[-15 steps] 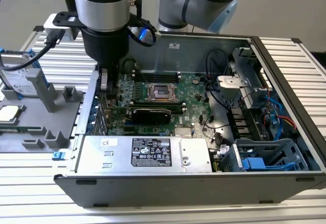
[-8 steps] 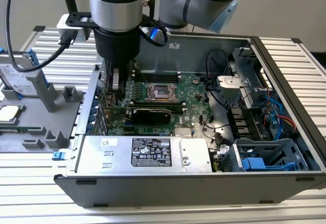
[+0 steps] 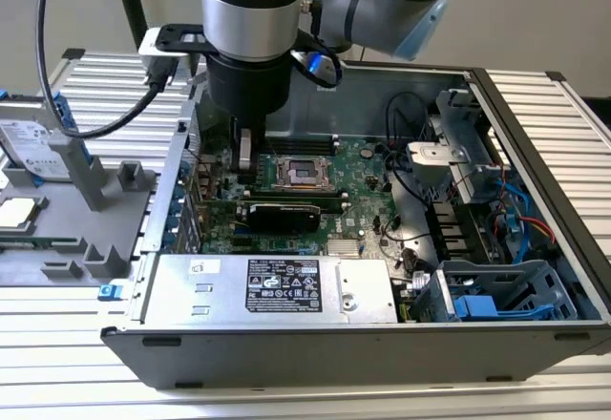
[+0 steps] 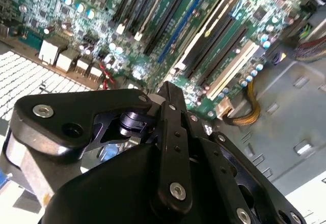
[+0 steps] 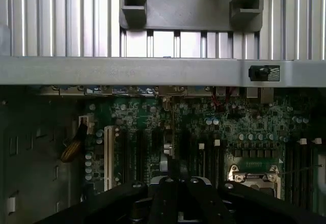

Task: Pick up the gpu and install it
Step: 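Insert the gpu into the slot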

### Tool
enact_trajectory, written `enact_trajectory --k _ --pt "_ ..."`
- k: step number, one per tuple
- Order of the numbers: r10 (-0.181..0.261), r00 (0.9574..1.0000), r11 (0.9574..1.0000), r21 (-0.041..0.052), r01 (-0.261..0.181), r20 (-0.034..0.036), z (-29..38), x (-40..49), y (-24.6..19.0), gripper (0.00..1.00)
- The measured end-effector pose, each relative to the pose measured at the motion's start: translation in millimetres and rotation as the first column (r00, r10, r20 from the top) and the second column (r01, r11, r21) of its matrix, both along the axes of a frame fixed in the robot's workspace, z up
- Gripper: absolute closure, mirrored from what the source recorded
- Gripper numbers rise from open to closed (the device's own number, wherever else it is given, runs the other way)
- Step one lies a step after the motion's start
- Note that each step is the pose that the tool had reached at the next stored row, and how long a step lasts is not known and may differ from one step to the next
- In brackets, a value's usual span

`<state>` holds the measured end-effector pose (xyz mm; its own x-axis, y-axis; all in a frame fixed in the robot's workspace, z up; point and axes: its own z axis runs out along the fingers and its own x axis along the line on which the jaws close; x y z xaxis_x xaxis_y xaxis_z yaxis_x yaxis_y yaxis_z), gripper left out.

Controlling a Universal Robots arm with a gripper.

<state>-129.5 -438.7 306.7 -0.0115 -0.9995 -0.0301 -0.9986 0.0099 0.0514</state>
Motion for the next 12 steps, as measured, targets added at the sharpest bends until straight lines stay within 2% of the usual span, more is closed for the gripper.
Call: enact_trajectory --k 2,12 --pt "0.004 1.0000 1.0000 0.0015 -0.004 -0.0005 0.0 9.4 0.0 1.00" --pt "0.018 0.9998 0.9998 0.0112 -0.018 -0.0009 0.4 40.7 -0.3 1.00"
